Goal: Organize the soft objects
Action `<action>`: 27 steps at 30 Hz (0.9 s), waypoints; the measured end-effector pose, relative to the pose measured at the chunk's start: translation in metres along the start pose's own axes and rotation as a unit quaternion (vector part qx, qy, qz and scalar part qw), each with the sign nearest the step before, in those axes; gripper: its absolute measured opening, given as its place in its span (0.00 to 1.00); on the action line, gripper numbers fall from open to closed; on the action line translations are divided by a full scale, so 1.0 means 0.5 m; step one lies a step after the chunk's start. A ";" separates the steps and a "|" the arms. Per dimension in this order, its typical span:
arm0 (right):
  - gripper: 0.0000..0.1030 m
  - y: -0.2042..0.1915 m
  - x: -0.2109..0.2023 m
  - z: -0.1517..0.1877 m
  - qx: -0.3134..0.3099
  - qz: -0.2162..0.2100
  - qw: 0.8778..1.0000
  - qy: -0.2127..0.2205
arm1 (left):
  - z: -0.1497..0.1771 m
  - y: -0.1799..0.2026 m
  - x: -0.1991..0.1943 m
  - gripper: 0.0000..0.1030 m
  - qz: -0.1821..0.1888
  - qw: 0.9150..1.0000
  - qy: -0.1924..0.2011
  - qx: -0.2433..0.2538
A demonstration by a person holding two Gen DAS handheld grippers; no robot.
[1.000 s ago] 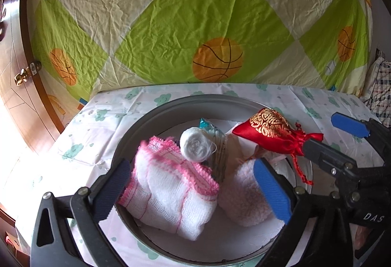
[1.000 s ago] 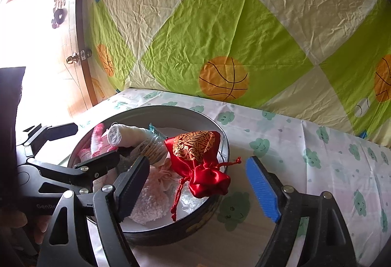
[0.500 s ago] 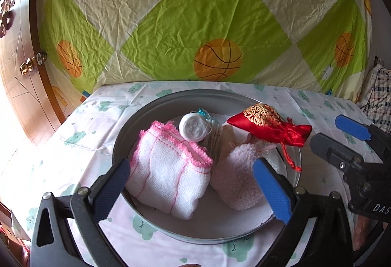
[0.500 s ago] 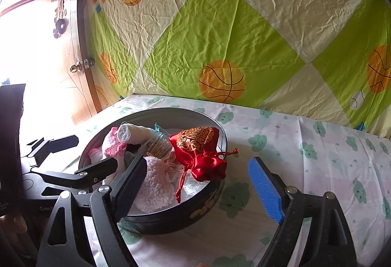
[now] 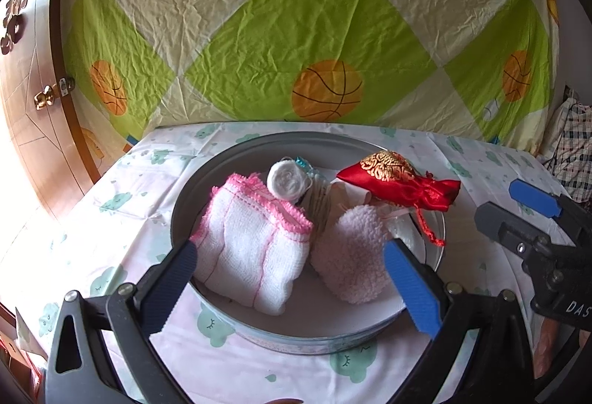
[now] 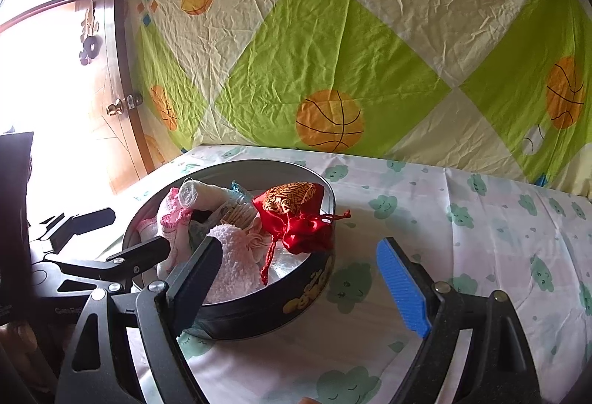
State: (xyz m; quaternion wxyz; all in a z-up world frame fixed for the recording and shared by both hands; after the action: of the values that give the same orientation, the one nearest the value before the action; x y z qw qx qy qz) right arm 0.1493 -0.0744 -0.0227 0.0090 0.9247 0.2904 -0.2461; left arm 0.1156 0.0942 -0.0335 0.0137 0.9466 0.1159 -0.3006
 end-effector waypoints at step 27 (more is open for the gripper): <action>0.85 -0.011 0.012 -0.007 -0.003 -0.008 1.000 0.004 | 0.011 -0.023 0.007 0.99 -0.020 1.000 -0.004 -0.008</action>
State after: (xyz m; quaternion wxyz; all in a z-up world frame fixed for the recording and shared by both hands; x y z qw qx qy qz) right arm 0.1519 -0.0660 -0.0218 0.0085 0.9232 0.2983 -0.2420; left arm 0.1129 0.1056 -0.0395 0.0162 0.9427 0.1370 -0.3039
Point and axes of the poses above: each gripper's, at about its wrist camera, not at the fingertips, and x roughly the way its jaws point, y to its right, z to its underside, the point moved 3 cm from there along x, roughly the way its jaws point, and after that the axes turned 4 degrees about -z, right-handed, at the moved point
